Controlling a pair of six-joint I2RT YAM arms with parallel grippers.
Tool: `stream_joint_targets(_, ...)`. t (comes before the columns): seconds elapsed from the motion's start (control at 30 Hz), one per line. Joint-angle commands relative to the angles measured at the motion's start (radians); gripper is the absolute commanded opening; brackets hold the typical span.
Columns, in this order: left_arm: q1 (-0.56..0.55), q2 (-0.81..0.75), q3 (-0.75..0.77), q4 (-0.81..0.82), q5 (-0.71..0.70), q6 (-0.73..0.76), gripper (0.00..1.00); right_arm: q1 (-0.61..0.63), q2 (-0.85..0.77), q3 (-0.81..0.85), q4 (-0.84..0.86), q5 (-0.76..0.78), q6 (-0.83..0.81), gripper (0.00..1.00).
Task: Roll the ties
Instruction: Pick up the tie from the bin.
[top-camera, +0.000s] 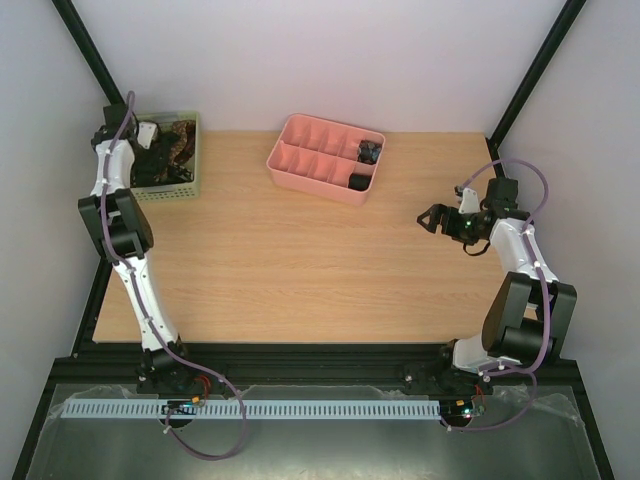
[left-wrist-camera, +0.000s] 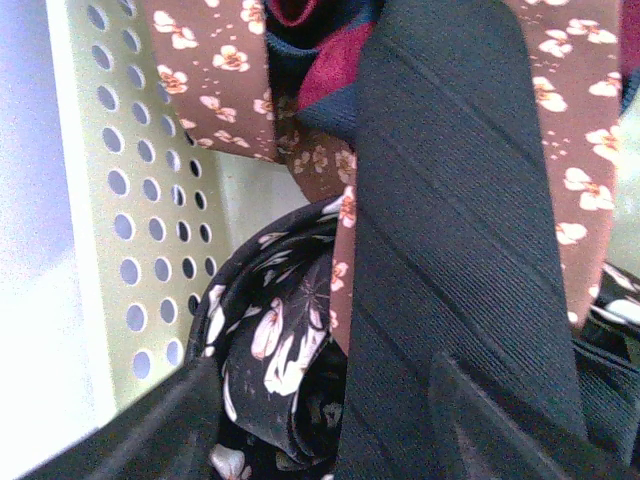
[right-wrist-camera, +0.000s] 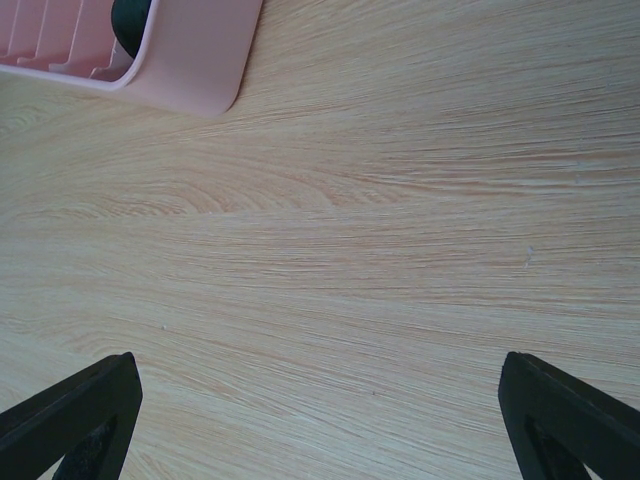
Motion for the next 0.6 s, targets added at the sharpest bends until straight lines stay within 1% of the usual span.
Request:
stream_joint_targets(0.0, 0.033, -0.087, -0.032, -0.062, 0.18, -0.008, 0.77, -0.006, -0.024, 0.002, -0.023, -0.019, 0.008, 0.99)
stream_joint_targets(0.07, 0.041, -0.113, -0.046, -0.059, 0.24, -0.009, 0.8, -0.006, -0.03, -0.003, -0.024, -0.022, 0.009, 0.99)
stream_joint_targets(0.17, 0.041, -0.12, -0.047, -0.068, 0.271, 0.001, 0.84, -0.006, -0.032, -0.006, -0.023, -0.023, 0.009, 0.99)
stream_joint_targets(0.33, 0.046, -0.096, -0.045, -0.093, 0.223, 0.031, 0.9, -0.005, -0.033, 0.003, -0.026, -0.022, 0.004, 0.99)
stream_joint_targets(0.57, 0.049, -0.058, -0.044, -0.15, 0.22, 0.081, 0.94, -0.006, -0.035, 0.007, -0.036, -0.013, -0.006, 0.98)
